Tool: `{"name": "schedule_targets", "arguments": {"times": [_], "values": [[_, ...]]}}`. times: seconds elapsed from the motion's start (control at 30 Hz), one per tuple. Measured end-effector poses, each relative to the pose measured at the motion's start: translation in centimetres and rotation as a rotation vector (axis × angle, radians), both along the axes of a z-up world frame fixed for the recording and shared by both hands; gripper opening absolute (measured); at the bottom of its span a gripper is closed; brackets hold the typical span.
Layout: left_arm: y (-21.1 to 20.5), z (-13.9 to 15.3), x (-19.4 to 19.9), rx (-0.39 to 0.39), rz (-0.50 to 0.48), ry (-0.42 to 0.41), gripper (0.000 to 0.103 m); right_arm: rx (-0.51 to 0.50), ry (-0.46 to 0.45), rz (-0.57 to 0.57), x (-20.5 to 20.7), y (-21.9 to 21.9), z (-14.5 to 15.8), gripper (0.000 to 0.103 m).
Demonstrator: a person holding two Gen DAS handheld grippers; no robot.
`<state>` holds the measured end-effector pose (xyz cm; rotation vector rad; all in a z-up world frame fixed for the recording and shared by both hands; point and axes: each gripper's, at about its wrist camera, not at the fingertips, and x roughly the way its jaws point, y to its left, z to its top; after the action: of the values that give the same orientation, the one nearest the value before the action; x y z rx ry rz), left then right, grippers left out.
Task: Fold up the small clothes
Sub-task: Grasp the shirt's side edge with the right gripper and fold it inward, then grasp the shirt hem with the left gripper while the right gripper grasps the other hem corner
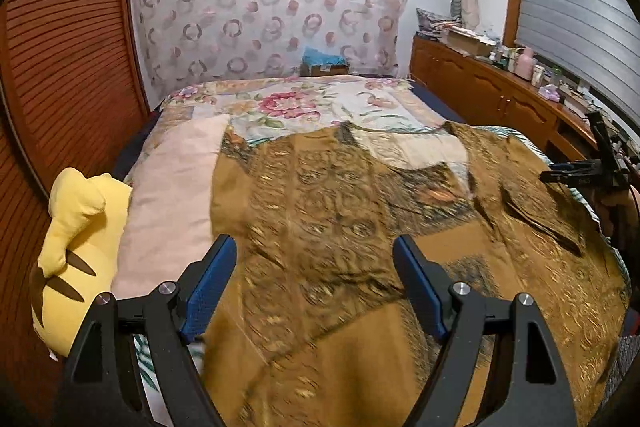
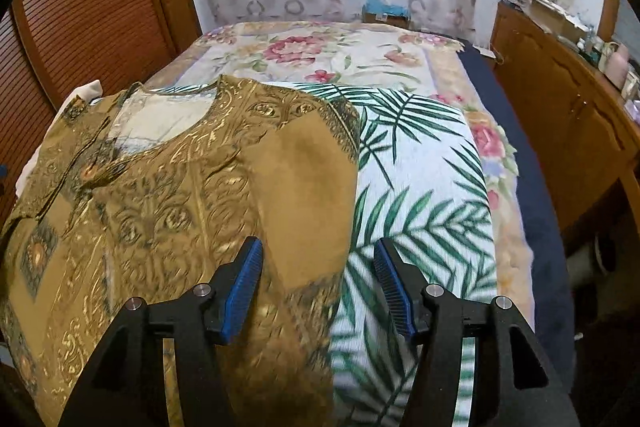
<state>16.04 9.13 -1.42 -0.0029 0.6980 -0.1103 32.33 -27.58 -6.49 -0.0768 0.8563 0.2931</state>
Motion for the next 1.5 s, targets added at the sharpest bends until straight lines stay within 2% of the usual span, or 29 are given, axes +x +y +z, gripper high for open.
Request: {"name": "schedule_targets", "arguments": {"times": [0.17,0.3,0.4,0.43,0.47,0.5,0.57,0.6,0.63,0.73,0.83,0.97,1.23,1.33,1.5], "values": [[1.2,-0.2,2.5,-0.015,-0.005,0.021,0.081,0.002,0.005,0.018,2.4,0.3,-0.4,0.058],[1.5,-0.2,4.2,0.015,0.000,0.032,0.081,0.011,0.005,0.033,3.8,0.1,-0.4,0.045],[2.0,-0.2,5.4,0.007,0.001,0.040,0.081,0.050,0.008,0.057,4.8,-0.3,-0.3,0.024],[2.2,-0.2,5.9,0.008,0.004,0.043,0.081,0.061,0.001,0.069,5.0,-0.4,-0.3,0.008],[2.3,-0.3,6.3,0.012,0.008,0.046,0.081,0.073,-0.011,0.080,4.9,-0.5,-0.1,0.005],[2.6,-0.4,6.8,0.016,0.012,0.052,0.081,0.079,-0.030,0.081,4.9,-0.8,0.2,0.004],[2.9,-0.6,7.6,0.017,0.014,0.058,0.081,0.033,-0.064,-0.012,5.3,-1.8,0.5,0.003],[3.1,-0.7,8.1,0.018,0.015,0.064,0.081,0.042,-0.061,-0.042,5.7,-2.5,0.5,0.003],[3.1,-0.9,8.5,0.018,0.016,0.070,0.081,0.068,-0.058,-0.030,6.0,-2.8,0.4,0.003],[3.6,-1.4,9.9,0.024,0.020,0.087,0.078,0.056,-0.048,-0.022,6.7,-3.2,-0.3,0.003],[4.2,-1.9,11.1,0.029,0.023,0.106,0.070,0.076,-0.036,-0.019,7.2,-3.5,-1.0,0.003],[4.8,-2.4,12.6,0.029,0.026,0.128,0.053,0.088,-0.019,-0.010,8.2,-3.6,-1.8,0.003],[6.1,-2.6,14.6,0.020,0.044,0.141,0.050,0.098,-0.041,-0.009,8.2,-3.6,-1.7,0.003],[6.1,-2.5,15.2,0.028,0.042,0.145,0.039,0.093,-0.042,-0.011,7.9,-3.5,-1.6,0.003],[6.5,-2.5,16.0,0.017,0.038,0.146,0.030,0.097,-0.042,-0.011,7.6,-3.4,-1.6,0.003]]}}
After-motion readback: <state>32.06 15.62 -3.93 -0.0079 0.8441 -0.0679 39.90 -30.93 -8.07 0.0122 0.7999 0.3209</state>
